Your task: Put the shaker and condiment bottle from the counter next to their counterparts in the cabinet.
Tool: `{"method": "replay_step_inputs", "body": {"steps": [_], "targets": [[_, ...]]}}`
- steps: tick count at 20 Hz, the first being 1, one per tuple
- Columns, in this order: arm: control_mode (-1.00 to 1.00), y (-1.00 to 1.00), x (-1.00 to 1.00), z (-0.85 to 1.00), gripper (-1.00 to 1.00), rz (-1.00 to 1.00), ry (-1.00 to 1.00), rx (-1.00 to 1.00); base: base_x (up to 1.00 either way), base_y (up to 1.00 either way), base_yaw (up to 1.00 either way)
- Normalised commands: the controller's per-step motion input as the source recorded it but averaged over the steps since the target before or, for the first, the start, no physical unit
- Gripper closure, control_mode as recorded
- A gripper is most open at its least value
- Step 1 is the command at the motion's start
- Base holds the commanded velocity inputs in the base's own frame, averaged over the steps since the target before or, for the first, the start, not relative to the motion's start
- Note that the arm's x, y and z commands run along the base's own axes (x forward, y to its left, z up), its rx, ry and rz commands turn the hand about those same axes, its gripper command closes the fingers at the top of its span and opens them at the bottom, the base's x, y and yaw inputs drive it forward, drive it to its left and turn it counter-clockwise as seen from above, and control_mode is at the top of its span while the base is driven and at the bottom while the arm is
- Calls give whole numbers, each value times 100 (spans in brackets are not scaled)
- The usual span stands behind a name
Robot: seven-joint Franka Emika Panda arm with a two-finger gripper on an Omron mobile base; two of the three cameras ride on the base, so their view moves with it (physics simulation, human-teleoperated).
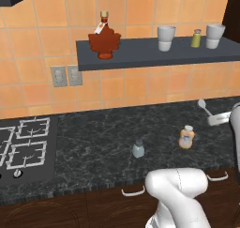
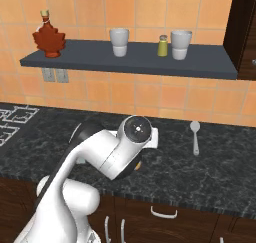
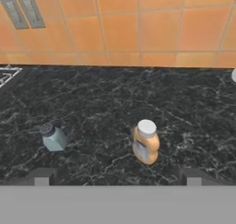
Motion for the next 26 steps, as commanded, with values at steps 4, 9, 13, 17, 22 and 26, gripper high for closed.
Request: {"method": "replay_step_inputs", "body": {"steps": [4,9,13,17,22,26], "targets": [[-100,-23,25,-14,-100,6,9,0,0,0,0],[-100,8,4,-12,-100,10,6,0,0,0,0],[-100,25,0,-23,-100,4,0,0,0,0,0],[-100,23,15,-34,-100,0,-1,-3,0,0,0],[-100,5,40,-28,-100,0,7,-2,0,0,0],[-100,-3,35,-22,-100,4,6,0,0,0,0]]}}
